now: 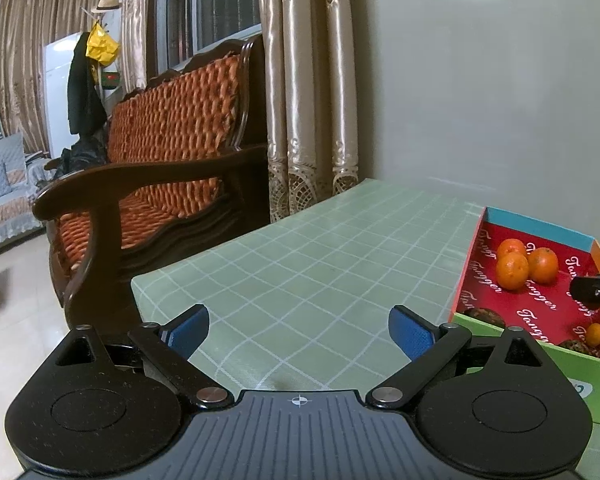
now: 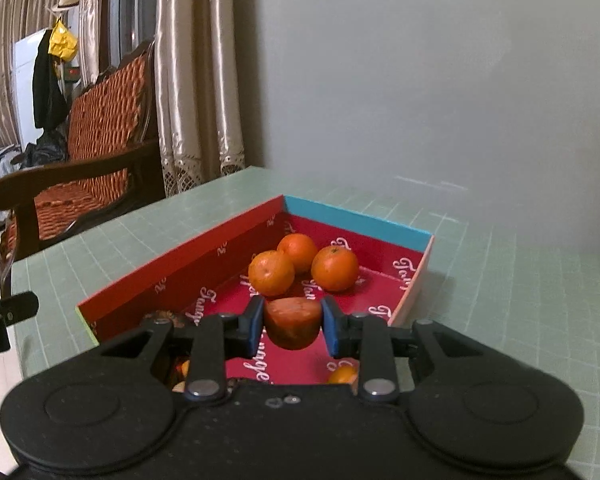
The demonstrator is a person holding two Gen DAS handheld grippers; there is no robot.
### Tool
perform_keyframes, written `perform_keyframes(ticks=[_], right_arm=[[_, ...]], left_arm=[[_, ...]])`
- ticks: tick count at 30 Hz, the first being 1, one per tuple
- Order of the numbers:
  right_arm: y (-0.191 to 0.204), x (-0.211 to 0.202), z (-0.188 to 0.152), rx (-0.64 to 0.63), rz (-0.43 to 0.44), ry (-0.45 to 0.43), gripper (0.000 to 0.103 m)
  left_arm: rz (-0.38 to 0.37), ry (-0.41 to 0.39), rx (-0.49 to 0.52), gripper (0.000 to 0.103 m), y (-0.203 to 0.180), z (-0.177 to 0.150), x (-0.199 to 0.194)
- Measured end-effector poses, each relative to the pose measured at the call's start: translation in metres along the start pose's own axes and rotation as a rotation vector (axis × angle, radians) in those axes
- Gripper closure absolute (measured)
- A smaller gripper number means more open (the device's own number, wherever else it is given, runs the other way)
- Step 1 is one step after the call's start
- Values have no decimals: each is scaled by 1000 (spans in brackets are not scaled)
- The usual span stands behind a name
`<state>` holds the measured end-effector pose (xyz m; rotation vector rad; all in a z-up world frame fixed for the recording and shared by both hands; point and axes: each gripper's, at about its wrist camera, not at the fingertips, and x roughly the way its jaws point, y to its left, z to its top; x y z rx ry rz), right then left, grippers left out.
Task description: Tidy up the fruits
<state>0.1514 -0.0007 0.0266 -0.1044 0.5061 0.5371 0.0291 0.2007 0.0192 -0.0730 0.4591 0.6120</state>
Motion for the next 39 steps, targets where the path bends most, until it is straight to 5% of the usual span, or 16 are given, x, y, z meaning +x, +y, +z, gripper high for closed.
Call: perform_keyframes(ticks=[2,4,5,6,19,24,39], right_arm=[[1,-1,-1,-5,-3,-4,66],[1,-5,-1,-6,-7,-14,49],[1,-5,-2,-4,-7,-22,29],[1,-6,-2,-4,-13,-34,21],[-16,-31,-2,55,-63,-91,20],[-15,-54,-11,108,-106,-81,1],[2,-134,-33,223,-267,-27,0]], left_arm=[[-3,-2,4,7,-1,0,-1],[-5,-5,11,7,-3,0,-1],[-6,-8,15,7,-5,-1,-2],[-6,-12,20,7,-6,-1,-3],[-43,-49,57,3,-25,-1,-13],[-97,-59,104,0,-40,4,-22],[-245,-40,124,0,-53,23,-110]])
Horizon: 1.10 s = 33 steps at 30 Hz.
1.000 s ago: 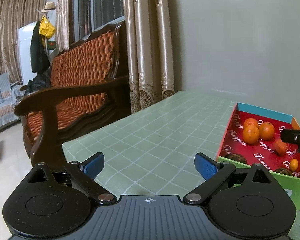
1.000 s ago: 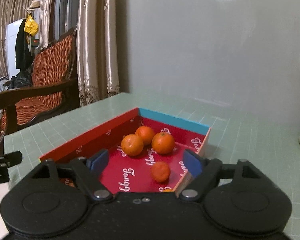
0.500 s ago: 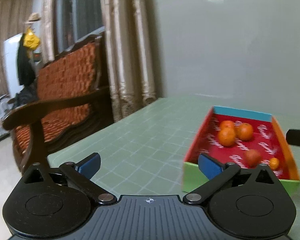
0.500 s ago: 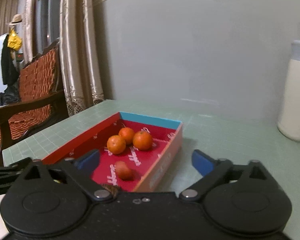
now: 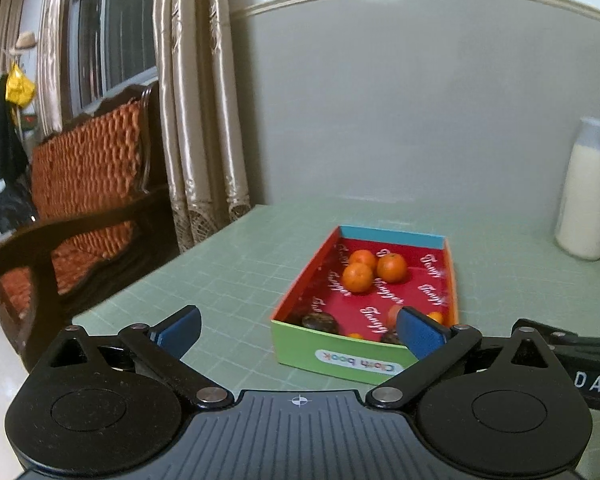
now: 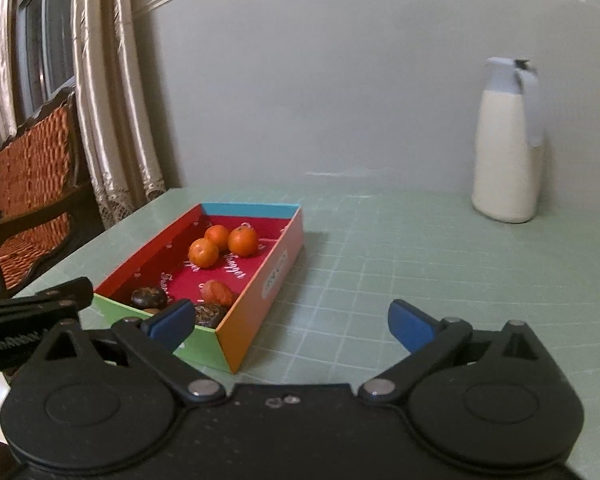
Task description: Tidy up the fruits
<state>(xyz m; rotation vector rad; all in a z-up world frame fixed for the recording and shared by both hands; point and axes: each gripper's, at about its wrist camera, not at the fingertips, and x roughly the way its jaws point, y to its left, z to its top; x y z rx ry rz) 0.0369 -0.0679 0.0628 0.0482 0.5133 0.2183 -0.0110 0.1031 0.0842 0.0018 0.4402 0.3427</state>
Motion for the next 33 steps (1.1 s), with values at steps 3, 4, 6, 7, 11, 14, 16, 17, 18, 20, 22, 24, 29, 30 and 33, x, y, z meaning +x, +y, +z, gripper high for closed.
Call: perform_keyframes(ticks=[3,4,6,7,11,14,16,17,18,20,22,24,29,30,33], right_arm=[[1,-10,0,-1,-15,-17,0],[1,-15,0,0,-15,-22,0],[4,-19,1,-9,-17,-32,0],[6,-22,1,-15,-18,-36,0],[14,-27,1,-31,-9,-46,0],[17,-27,1,-39,-7,-52,0],[18,-29,1,-39,-10,-52,0],[18,-29,1,-38,-10,-51,0],[18,-28,1,-36,-10,-50,0],[17,-27,0,-33,-10,-47,0],[15,-26,-1,-28,-10,-46,0],[15,-26,-1,-24,-11,-45,0],[15,-23,-3,-22,-7,-38,0],[15,-23,-3,-22,-4,-38,0],[17,-22,-3,-24,-3,-35,0]], left_arm=[[5,-9,0,0,4,3,-7],[7,-14,2,0,5,3,-9],[4,-20,-5,0,7,4,-14],[1,-24,-10,0,9,4,-16],[10,-30,-14,0,14,5,-19],[10,-30,-17,0,17,5,-20],[10,-33,-14,0,17,4,-20],[11,-32,-11,0,17,4,-19],[11,-31,-6,0,16,4,-19],[7,-27,1,0,16,3,-17],[2,-21,4,0,16,2,-15],[-6,-12,1,0,15,1,-14],[-13,7,-2,0,14,-1,-8],[-10,6,2,0,13,-1,-8],[0,9,11,0,12,-2,-7]])
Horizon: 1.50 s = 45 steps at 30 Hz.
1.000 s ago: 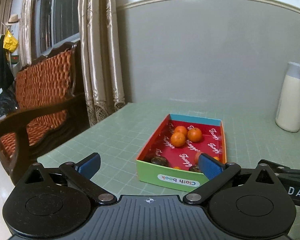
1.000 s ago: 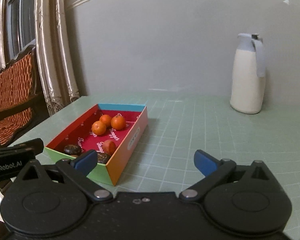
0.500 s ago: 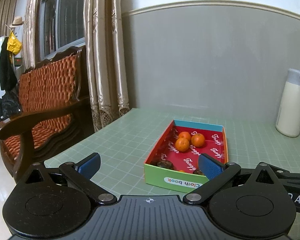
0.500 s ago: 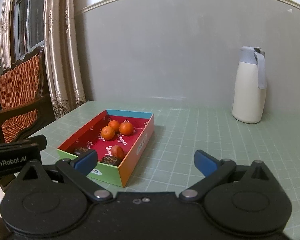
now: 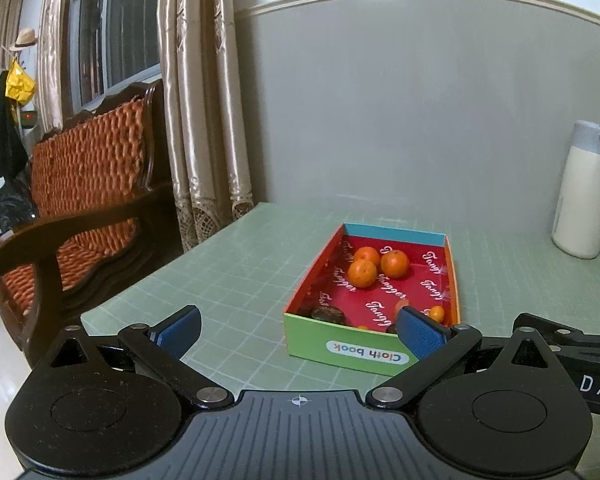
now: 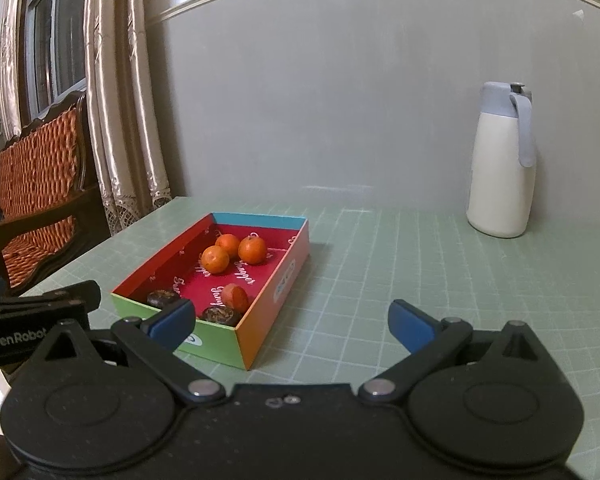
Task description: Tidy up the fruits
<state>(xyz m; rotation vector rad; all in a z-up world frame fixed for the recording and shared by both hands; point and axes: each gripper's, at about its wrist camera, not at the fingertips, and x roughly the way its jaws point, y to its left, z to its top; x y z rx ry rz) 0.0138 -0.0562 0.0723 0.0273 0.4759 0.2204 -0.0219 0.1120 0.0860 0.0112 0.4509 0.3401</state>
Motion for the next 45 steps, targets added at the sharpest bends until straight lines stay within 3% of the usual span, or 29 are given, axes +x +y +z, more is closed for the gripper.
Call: perform_keyframes(ticks=[45], right_arm=[[11,3,6,-13,3,-21,0]], left_arm=[[22,4,-16,0,5,-1,6]])
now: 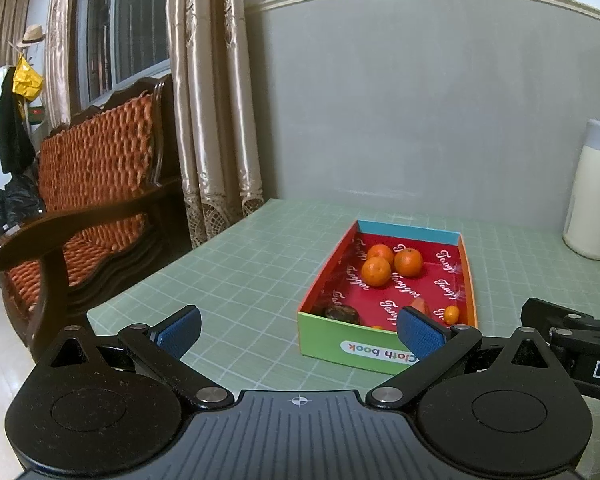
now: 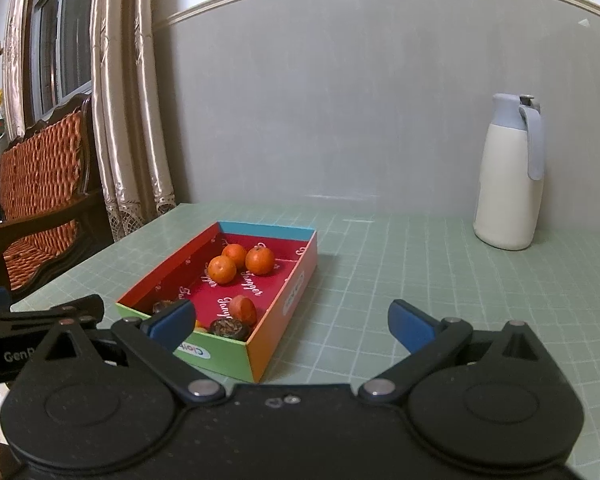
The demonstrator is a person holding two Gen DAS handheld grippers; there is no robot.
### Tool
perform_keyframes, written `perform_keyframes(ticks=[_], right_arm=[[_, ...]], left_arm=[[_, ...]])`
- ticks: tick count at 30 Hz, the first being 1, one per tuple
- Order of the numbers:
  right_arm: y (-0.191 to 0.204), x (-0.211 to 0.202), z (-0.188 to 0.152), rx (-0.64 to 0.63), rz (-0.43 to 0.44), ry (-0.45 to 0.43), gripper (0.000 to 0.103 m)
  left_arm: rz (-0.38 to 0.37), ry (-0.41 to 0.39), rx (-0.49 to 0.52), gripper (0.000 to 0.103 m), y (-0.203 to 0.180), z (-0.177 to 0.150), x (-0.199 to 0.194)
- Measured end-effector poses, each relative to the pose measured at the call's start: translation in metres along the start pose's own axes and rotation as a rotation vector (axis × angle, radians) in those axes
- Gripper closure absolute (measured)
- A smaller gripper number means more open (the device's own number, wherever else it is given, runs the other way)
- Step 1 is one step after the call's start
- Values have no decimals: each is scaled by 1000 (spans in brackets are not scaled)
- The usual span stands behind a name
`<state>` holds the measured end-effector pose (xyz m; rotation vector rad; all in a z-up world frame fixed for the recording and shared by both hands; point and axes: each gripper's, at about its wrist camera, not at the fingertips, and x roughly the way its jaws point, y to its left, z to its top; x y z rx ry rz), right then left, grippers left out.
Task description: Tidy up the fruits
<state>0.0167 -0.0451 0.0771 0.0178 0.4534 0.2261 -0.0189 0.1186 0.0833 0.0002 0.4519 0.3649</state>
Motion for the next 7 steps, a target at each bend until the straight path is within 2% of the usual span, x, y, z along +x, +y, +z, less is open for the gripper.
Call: perform_keyframes(ticks=[7], right_arm=[[0,1,0,5,4,-3,0]], left_arm=[[-18,-3,-4,0,2,1,3]])
